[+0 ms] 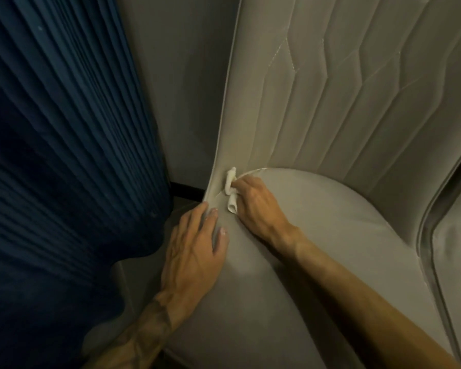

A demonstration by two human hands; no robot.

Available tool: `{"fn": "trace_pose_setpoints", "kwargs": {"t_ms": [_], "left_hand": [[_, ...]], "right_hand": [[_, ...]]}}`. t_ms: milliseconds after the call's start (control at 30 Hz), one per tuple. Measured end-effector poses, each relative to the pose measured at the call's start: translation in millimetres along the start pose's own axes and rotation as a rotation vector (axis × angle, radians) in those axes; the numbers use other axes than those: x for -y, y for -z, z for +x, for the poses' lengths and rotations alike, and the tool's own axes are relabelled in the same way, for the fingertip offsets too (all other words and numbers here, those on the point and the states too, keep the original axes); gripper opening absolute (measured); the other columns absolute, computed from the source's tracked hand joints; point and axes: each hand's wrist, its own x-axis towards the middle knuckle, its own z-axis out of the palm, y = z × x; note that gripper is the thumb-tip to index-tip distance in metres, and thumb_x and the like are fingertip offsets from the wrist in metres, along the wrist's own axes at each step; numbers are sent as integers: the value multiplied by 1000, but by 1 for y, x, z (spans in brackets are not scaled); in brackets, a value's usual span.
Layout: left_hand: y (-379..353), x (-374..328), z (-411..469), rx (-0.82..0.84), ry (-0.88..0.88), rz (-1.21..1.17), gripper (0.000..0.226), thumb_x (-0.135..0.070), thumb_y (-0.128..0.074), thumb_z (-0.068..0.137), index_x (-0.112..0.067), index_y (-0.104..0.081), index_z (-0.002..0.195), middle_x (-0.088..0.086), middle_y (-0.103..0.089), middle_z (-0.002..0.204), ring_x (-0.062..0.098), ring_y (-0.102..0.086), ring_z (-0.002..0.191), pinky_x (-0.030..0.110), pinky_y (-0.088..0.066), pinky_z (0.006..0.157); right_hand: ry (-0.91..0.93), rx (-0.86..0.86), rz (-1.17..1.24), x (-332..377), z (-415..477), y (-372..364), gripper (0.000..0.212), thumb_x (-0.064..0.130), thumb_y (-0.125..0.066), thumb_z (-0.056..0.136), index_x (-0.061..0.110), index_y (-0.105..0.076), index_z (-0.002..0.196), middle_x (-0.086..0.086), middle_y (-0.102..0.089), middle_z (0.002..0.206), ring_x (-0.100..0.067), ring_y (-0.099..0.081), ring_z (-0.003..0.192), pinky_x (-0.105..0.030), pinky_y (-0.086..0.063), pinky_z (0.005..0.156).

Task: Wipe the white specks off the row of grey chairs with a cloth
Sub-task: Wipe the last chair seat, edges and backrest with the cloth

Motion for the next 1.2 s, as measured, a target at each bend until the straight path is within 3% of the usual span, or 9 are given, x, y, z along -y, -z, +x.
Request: {"fn": "trace_pose_setpoints", "kwargs": {"t_ms": [167, 267, 367, 467, 533, 733, 900, 1033, 1200], "left_hand": [[-2, 2, -2, -25, -24, 2, 48, -33, -51, 106, -11, -55, 149, 9, -48, 157, 29, -46, 140, 46, -43, 113], [-3, 3, -1, -42, -29, 10, 50, -36, -45, 106, -10, -57, 147, 11, -50, 155, 30, -49, 138, 47, -45, 111], [-2, 4, -3, -51, -38, 4, 54, -38, -43, 103, -9, -57, 146, 12, -51, 154, 31, -50, 137, 48, -46, 110], [-2, 2, -4, -51, -40, -6, 55, -39, -41, 103, -10, -56, 147, 11, -50, 155, 31, -50, 137, 49, -45, 111], [-2, 2, -3, -57, -37, -11, 54, -39, -40, 104, -10, -57, 147, 11, -51, 154, 30, -49, 137, 48, -45, 110], [0, 1, -2, -50, -50, -27, 60, -43, -31, 101, -10, -57, 145, 12, -52, 151, 31, -52, 134, 47, -48, 106], [-1, 2, -2, -98, 0, -113, 33, -34, -47, 102, -15, -56, 127, 4, -52, 134, 25, -58, 114, 45, -52, 95], [7, -1, -3, -118, 66, -191, 14, -23, -61, 98, -18, -51, 107, 1, -47, 114, 22, -56, 90, 45, -52, 80], [26, 9, -13, -80, 89, -134, 13, -19, -62, 97, -17, -57, 108, 3, -52, 114, 23, -56, 96, 39, -45, 87]], "right_hand": [[-169, -66, -110, -23, 24, 15, 22, 15, -56, 93, 2, -64, 109, -18, -61, 111, -37, -56, 101, -41, -42, 92], [-46, -26, -27, 12, 7, 1, 17, 11, -55, 89, 2, -66, 98, -18, -64, 100, -36, -57, 93, -41, -44, 87], [71, 59, -2, 13, -6, 9, 17, 13, -55, 91, 6, -66, 102, -15, -62, 101, -32, -56, 91, -38, -44, 83], [-69, -2, -18, -10, 17, 23, 17, 13, -55, 94, 3, -65, 103, -16, -62, 103, -33, -58, 94, -28, -40, 80], [-109, -44, -61, -5, 21, 17, 18, 12, -56, 92, 0, -65, 103, -20, -63, 104, -37, -57, 95, -36, -41, 83], [89, 71, -12, 20, -8, 11, 20, 18, -58, 92, 8, -68, 106, -14, -63, 103, -31, -56, 94, -40, -44, 85], [-88, -49, -45, 18, 9, 6, 19, 16, -57, 94, 1, -66, 99, -18, -62, 97, -35, -56, 91, -40, -41, 82], [34, 37, 67, 39, -19, -2, 24, 16, -53, 92, 8, -68, 109, -12, -64, 105, -29, -57, 93, -38, -48, 83], [-203, -70, 85, 30, -6, 5, 25, 6, -50, 95, 2, -64, 116, -18, -59, 114, -33, -55, 104, -40, -46, 92]]}}
